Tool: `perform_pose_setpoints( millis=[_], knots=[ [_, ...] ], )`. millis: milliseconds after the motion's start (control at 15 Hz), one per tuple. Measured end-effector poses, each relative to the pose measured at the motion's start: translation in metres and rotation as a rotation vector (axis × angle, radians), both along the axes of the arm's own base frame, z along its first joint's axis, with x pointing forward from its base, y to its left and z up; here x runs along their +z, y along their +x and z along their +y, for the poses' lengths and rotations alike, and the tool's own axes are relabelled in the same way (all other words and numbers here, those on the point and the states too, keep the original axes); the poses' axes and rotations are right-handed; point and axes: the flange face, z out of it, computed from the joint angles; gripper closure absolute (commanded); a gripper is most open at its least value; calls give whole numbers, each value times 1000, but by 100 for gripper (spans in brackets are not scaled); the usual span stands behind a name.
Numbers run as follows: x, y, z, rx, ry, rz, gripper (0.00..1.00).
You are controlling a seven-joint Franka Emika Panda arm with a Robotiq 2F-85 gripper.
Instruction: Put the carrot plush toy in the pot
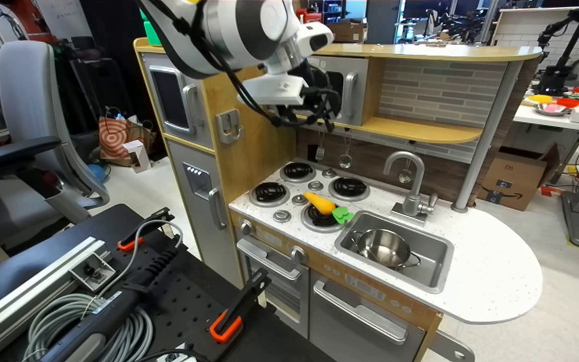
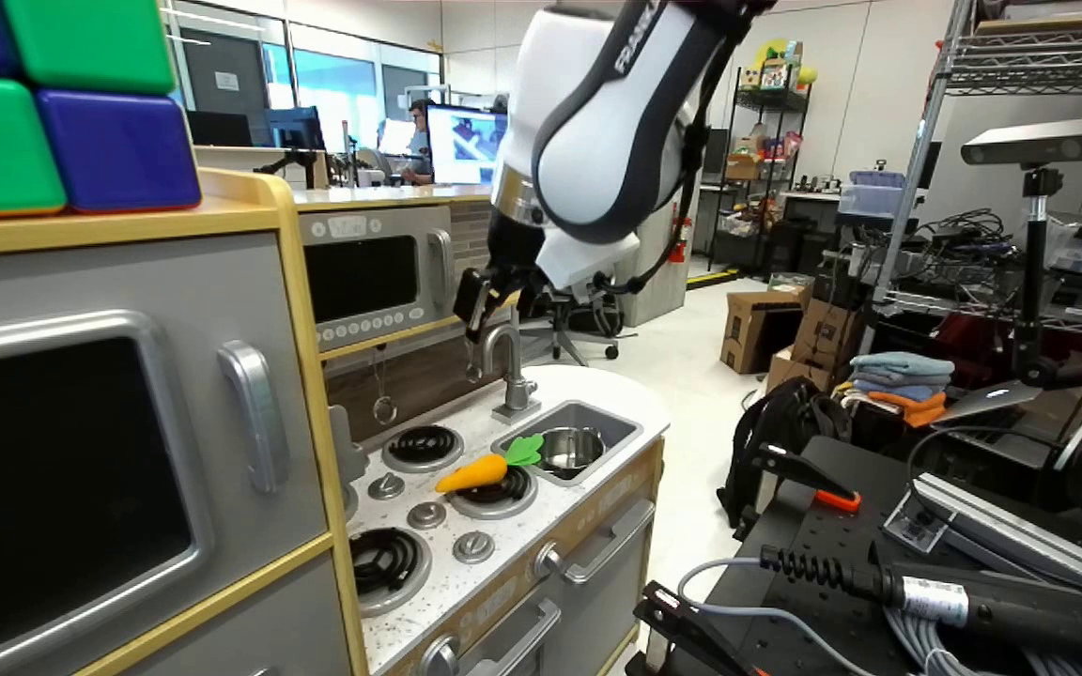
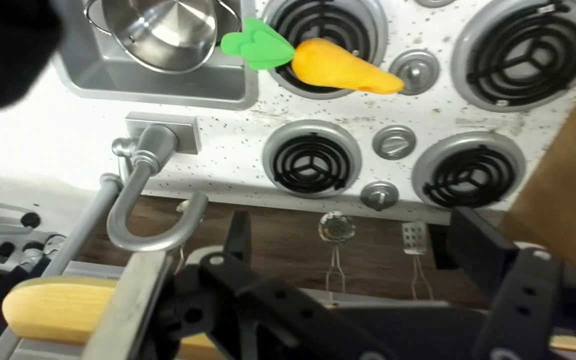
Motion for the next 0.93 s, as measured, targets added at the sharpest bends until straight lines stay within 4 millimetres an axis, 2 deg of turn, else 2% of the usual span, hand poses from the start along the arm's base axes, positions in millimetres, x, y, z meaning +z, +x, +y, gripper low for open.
perform_pose_setpoints(
  millis=[200,333,600,733,933],
  knots=[
    [-50,29,-1,11,-38,23,0],
    [-69,46,6,35,-54,29,0],
    [-87,73,9,56,-112,97,0],
    [-88,76,5,50,-150,187,0],
    [-86,78,4,52,-159,205,0]
  ],
)
